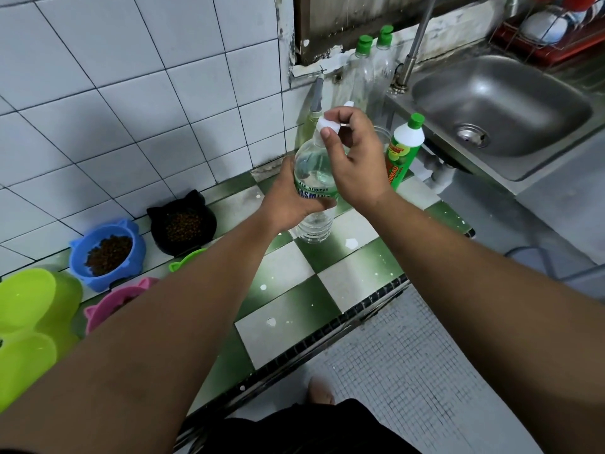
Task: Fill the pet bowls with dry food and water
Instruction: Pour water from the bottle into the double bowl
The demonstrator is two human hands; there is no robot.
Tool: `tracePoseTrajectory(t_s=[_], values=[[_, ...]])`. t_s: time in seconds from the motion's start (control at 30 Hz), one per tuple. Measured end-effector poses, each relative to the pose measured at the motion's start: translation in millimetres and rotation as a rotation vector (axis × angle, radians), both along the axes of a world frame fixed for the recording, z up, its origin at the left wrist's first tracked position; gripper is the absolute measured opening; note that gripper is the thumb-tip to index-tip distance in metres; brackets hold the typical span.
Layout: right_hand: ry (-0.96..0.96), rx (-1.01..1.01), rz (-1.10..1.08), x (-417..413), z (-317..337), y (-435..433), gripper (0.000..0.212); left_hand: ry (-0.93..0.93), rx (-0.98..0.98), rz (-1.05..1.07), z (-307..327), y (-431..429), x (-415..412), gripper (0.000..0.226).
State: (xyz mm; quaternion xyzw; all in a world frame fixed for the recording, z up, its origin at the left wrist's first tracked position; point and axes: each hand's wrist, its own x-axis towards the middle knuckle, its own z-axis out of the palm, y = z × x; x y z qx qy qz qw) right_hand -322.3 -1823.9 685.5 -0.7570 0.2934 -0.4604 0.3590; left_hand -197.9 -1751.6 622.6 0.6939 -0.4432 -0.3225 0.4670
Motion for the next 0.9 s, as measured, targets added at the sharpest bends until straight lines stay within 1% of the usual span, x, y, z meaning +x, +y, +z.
tracePoseTrajectory(t_s=[0.13, 0.2, 0.3, 0.37, 0.5, 0.6, 0.67, 0.77, 0.83, 0.9], values=[[-0.093, 0.024, -0.048, -4, -6, 1, 0.019, -0.004, -0.010, 0.004, -3, 0, 0, 0.103], [-0.128, 0.016, -0.123, -9, -15, -2, 0.018, -0.008, -0.017, 0.011, -4, 1, 0, 0.104], [-0.138, 0.086, -0.257, -23, -46, -4, 0.013, -0.009, -0.011, 0.007, -6, 1, 1, 0.103], [-0.033, 0.161, -0.300, -35, -84, 6, 0.010, -0.012, -0.028, 0.006, -7, 1, 1, 0.103], [0.358, 0.273, -0.210, -64, -170, 36, 0.011, -0.003, -0.042, 0.008, -12, 2, 1, 0.102], [0.534, 0.369, -0.131, -78, -197, 49, 0.011, 0.029, -0.069, 0.017, -16, 2, 1, 0.105], [0.608, 0.399, -0.085, -85, -199, 54, 0.013, 0.027, -0.071, 0.019, -16, 2, 0, 0.105], [0.672, 0.395, -0.080, -91, -199, 54, 0.024, 0.023, -0.076, 0.027, -16, 2, 1, 0.105], [0.687, 0.389, -0.077, -91, -199, 51, 0.029, 0.018, -0.076, 0.028, -16, 2, 1, 0.104], [0.674, 0.408, -0.076, -90, -197, 52, 0.027, 0.012, -0.075, 0.023, -15, 2, 0, 0.104]])
